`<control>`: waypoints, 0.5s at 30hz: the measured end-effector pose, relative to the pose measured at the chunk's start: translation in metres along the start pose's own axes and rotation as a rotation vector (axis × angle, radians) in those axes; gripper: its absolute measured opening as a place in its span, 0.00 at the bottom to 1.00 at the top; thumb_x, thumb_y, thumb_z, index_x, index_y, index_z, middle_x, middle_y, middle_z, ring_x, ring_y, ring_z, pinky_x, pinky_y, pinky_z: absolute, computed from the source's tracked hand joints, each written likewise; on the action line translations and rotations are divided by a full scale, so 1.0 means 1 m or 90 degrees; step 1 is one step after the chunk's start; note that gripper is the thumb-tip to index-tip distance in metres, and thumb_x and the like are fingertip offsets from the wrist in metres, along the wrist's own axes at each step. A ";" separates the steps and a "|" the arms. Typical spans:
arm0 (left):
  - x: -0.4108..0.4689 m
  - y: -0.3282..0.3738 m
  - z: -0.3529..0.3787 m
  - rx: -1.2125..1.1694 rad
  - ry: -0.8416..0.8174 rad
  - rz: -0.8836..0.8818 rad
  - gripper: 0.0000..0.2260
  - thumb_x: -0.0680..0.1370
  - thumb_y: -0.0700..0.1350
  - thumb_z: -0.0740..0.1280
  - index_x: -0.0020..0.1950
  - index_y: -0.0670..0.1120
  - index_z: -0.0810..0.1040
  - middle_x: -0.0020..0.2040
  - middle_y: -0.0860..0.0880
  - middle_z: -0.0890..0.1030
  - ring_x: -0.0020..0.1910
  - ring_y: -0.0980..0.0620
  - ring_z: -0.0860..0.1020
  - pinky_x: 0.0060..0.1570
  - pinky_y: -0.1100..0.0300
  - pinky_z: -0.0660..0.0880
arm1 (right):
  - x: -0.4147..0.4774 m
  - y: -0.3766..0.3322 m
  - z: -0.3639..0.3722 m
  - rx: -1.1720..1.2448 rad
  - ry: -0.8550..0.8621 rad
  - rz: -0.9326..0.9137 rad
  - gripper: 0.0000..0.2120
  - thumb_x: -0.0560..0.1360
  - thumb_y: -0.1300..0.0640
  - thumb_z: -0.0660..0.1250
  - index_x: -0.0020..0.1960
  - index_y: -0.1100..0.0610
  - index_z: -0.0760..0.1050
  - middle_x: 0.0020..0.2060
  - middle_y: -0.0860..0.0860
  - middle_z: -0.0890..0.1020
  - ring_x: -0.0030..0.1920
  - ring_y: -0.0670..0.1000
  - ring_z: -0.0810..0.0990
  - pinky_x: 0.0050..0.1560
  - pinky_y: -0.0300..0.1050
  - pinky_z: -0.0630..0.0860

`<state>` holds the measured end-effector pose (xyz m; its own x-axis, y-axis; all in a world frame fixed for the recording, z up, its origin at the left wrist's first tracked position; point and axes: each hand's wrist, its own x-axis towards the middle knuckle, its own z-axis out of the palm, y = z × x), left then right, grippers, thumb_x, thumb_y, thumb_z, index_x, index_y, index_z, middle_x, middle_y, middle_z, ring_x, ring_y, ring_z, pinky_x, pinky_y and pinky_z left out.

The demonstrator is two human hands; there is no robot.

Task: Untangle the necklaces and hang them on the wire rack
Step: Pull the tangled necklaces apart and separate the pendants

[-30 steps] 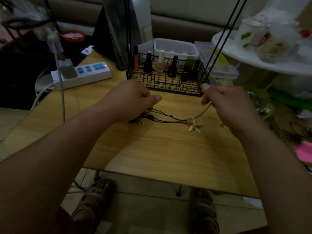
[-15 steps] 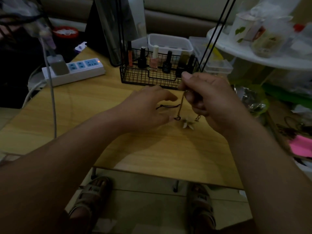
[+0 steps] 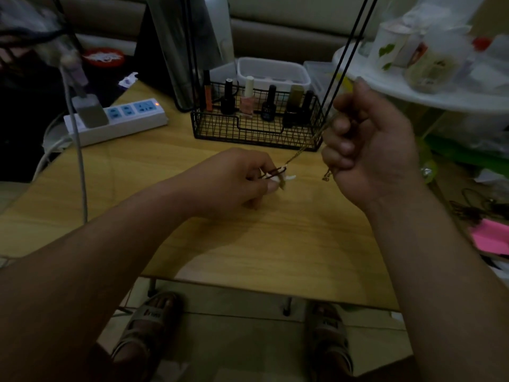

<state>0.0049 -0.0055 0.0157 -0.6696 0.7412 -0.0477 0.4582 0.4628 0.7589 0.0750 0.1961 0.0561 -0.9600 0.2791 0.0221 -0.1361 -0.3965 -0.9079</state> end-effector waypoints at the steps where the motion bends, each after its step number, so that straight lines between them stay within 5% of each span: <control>1: 0.000 0.001 0.000 -0.002 0.011 -0.006 0.03 0.83 0.49 0.68 0.54 0.52 0.81 0.35 0.52 0.84 0.28 0.64 0.76 0.28 0.72 0.68 | 0.000 0.000 -0.001 0.004 0.016 -0.002 0.12 0.81 0.47 0.65 0.45 0.54 0.77 0.31 0.47 0.71 0.28 0.45 0.62 0.28 0.39 0.52; 10: -0.006 0.003 -0.015 -0.151 -0.009 -0.080 0.14 0.83 0.54 0.67 0.49 0.44 0.81 0.31 0.57 0.78 0.28 0.61 0.72 0.28 0.70 0.69 | 0.005 0.008 -0.004 -0.102 0.079 -0.010 0.08 0.79 0.53 0.70 0.44 0.52 0.73 0.30 0.47 0.67 0.28 0.45 0.62 0.29 0.42 0.52; 15: -0.009 0.001 -0.023 -0.117 -0.018 -0.082 0.03 0.83 0.43 0.68 0.54 0.46 0.81 0.35 0.52 0.83 0.34 0.57 0.80 0.34 0.65 0.77 | 0.005 0.009 -0.002 -0.110 0.076 -0.006 0.08 0.79 0.54 0.70 0.45 0.52 0.73 0.31 0.47 0.67 0.28 0.45 0.61 0.30 0.42 0.51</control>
<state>-0.0020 -0.0233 0.0317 -0.6980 0.6960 -0.1686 0.2537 0.4604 0.8507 0.0691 0.1955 0.0476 -0.9217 0.3879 -0.0103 -0.0904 -0.2404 -0.9665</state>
